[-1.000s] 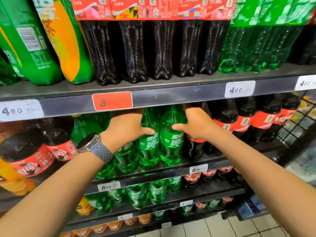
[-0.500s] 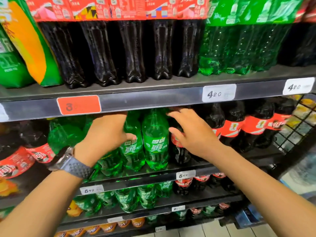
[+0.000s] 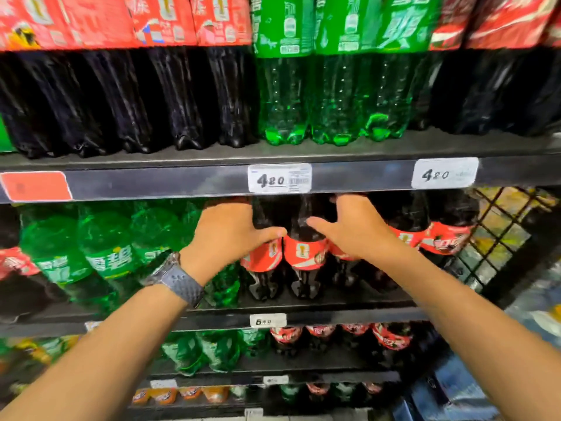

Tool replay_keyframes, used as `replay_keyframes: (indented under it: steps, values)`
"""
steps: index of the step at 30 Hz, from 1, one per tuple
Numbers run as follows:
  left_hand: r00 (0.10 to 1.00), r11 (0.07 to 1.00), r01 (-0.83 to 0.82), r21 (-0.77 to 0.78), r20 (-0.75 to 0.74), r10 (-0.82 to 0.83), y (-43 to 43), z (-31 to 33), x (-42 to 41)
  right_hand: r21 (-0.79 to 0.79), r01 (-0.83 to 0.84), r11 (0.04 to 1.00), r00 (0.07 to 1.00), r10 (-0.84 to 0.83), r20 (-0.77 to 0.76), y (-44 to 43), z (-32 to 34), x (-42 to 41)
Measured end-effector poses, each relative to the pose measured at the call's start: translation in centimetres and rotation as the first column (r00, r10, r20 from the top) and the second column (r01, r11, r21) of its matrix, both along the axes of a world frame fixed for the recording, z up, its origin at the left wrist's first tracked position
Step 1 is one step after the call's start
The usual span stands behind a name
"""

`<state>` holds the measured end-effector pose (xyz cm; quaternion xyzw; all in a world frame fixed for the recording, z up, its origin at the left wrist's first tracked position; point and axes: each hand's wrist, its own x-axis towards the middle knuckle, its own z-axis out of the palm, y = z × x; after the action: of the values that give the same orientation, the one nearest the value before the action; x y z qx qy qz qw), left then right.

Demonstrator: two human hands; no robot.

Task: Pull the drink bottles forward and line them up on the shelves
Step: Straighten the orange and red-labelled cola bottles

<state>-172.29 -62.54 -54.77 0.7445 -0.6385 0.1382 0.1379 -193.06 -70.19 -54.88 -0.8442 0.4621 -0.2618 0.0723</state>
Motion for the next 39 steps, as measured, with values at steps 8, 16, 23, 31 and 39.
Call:
replay_keyframes:
  steps: [8, 16, 23, 31, 39]
  values:
    - [0.998, 0.985, -0.027, 0.171, -0.045, 0.035, -1.0, 0.5, 0.0, 0.212, -0.034, 0.977, 0.964, 0.087, -0.250, -1.4, 1.4, 2.0]
    - [0.993, 0.959, -0.044, 0.281, -0.092, 0.073, -0.9, 1.9, 0.9, 0.232, 0.009, 0.973, 0.958, 0.058, -0.281, -0.8, 1.7, 3.0]
    - [0.994, 0.908, -0.083, 0.411, -0.033, 0.106, -1.6, 2.7, 1.7, 0.264, 0.009, 0.965, 0.950, 0.073, -0.302, -1.7, 2.0, 2.5]
    - [0.982, 0.909, -0.074, 0.409, -0.128, 0.138, -1.9, 2.0, 2.5, 0.293, 0.012, 0.956, 0.963, 0.068, -0.260, -1.3, 2.0, 2.3]
    - [0.987, 0.873, -0.115, 0.473, -0.041, 0.152, -1.8, 2.5, 3.2, 0.422, 0.055, 0.905, 0.949, 0.084, -0.303, -0.9, 2.5, 2.4]
